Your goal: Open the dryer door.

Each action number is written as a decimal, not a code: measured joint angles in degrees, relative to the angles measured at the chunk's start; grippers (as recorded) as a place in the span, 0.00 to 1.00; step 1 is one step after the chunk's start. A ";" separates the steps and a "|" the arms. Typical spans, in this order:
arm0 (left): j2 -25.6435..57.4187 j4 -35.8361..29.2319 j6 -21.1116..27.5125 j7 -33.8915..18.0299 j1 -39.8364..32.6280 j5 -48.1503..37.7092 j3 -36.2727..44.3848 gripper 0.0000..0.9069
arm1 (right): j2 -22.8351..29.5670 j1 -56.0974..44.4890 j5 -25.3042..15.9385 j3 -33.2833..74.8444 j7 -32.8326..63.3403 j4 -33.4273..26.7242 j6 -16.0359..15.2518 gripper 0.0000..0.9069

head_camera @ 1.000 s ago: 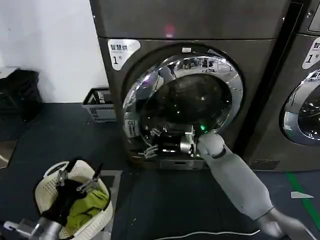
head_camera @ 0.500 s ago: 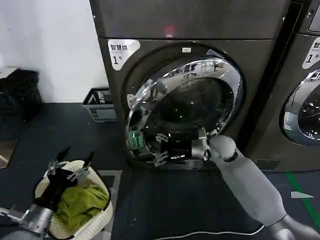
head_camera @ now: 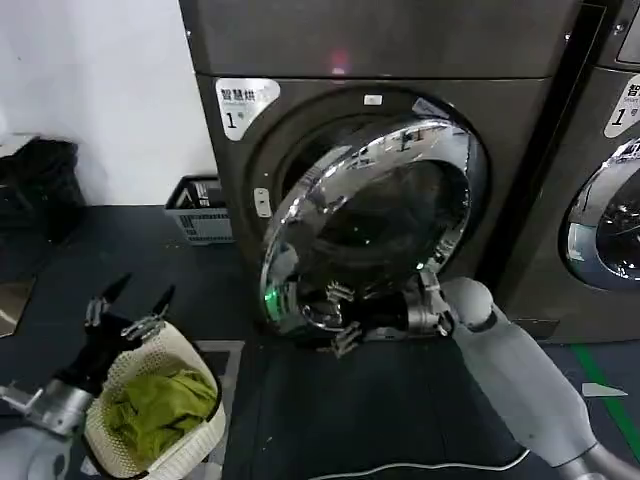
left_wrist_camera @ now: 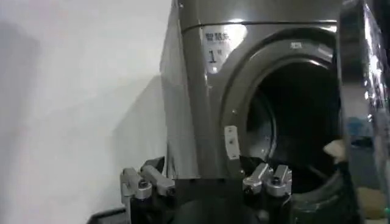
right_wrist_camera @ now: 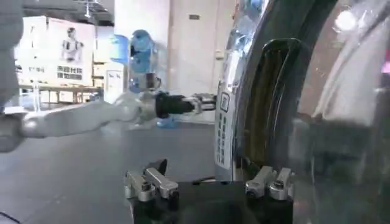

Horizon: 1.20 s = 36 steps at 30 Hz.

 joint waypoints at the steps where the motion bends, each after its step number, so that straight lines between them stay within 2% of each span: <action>1: 0.54 0.95 0.02 0.45 -0.59 -1.02 0.35 1.00 | -0.31 -0.25 0.33 0.26 -1.07 0.21 0.07 1.00; 5: 2.66 4.94 -0.65 2.70 -2.96 -4.92 1.97 1.00 | -1.54 -1.28 1.24 1.10 -4.28 0.93 0.30 1.00; 10: 6.33 10.18 -0.43 2.79 -6.85 -10.41 5.18 1.00 | -3.07 -3.14 1.49 2.74 -8.34 1.27 0.40 1.00; 13: 8.87 13.01 -0.63 4.32 -9.43 -11.24 7.75 1.00 | -4.05 -4.40 2.24 3.68 -8.84 1.62 0.61 1.00; 18: 13.00 17.93 2.92 5.46 -14.31 -13.66 13.24 1.00 | -5.70 -6.81 3.21 5.76 -9.06 2.54 1.46 1.00; 21: 15.25 20.55 3.27 6.88 -17.64 -13.36 17.65 1.00 | -6.70 -8.27 4.15 6.99 -9.10 3.33 1.67 1.00; 27: 17.35 25.62 0.83 11.82 -25.15 -13.47 27.74 1.00 | -8.75 -11.95 5.16 10.06 -9.15 5.37 2.01 1.00; 36: 15.36 31.75 -2.10 17.52 -36.07 -19.24 41.23 1.00 | -10.35 -17.83 5.72 16.15 -9.15 7.21 2.89 1.00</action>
